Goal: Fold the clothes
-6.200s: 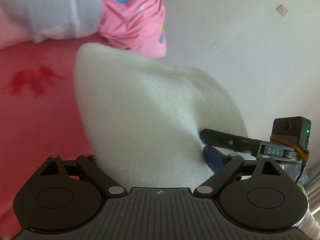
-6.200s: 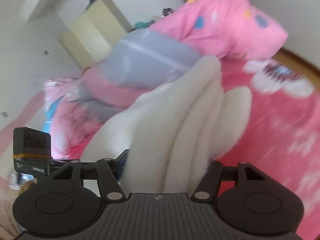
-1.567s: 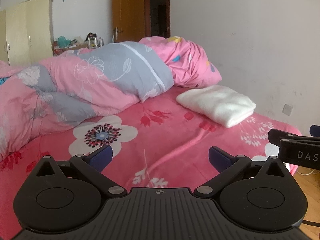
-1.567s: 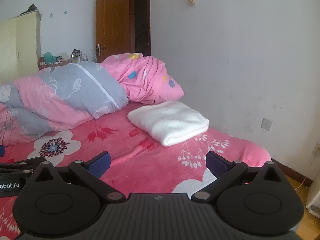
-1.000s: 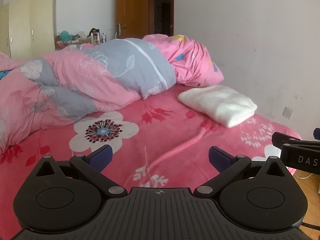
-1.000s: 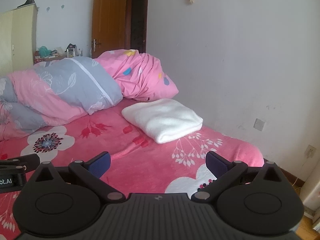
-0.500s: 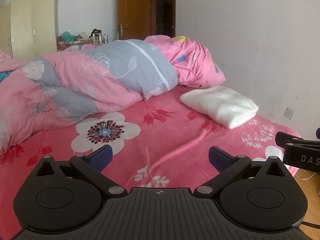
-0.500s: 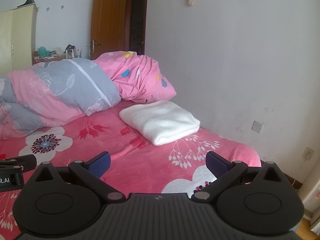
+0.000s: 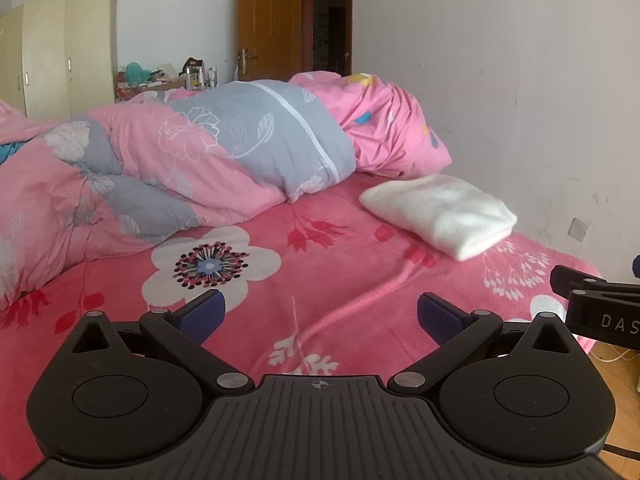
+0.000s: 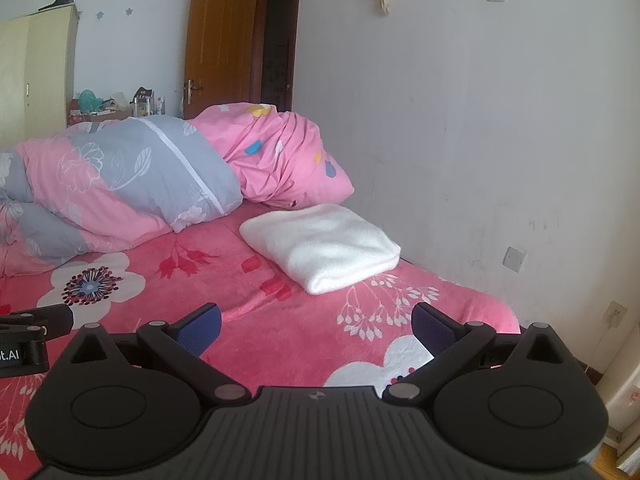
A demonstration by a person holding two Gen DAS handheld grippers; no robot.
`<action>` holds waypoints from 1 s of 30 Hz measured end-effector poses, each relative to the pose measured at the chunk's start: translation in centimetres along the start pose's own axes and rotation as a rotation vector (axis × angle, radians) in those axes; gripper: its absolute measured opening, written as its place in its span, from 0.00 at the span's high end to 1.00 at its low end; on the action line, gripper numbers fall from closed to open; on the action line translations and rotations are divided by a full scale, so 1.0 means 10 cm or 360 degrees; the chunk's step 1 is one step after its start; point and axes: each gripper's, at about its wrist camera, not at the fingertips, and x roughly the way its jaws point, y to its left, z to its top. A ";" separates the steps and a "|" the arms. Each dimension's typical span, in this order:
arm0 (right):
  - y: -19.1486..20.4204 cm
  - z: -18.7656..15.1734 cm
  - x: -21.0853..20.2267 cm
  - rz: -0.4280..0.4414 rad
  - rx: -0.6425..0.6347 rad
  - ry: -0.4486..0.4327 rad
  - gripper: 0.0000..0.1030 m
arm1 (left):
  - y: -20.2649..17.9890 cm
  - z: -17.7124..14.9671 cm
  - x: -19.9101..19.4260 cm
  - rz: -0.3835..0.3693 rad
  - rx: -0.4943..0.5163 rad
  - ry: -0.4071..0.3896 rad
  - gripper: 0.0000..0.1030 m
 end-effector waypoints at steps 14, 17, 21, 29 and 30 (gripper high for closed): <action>0.00 0.01 0.01 0.0001 -0.0009 0.0002 0.00 | -0.01 0.00 -0.01 0.0001 0.0000 -0.0003 0.00; 0.00 0.02 0.00 -0.0001 -0.0014 0.0001 0.00 | -0.01 0.01 -0.01 -0.0001 0.0001 -0.0002 0.00; 0.00 0.01 0.00 -0.0005 -0.0016 0.0002 0.00 | -0.01 0.00 -0.01 -0.0005 0.0002 -0.0002 0.00; 0.00 0.01 -0.01 -0.0012 -0.0015 0.0004 0.00 | -0.03 -0.01 -0.02 -0.0017 0.0008 0.0003 0.00; -0.01 0.01 -0.01 -0.0013 -0.0013 0.0004 0.00 | -0.03 -0.01 -0.02 -0.0018 0.0009 0.0002 0.00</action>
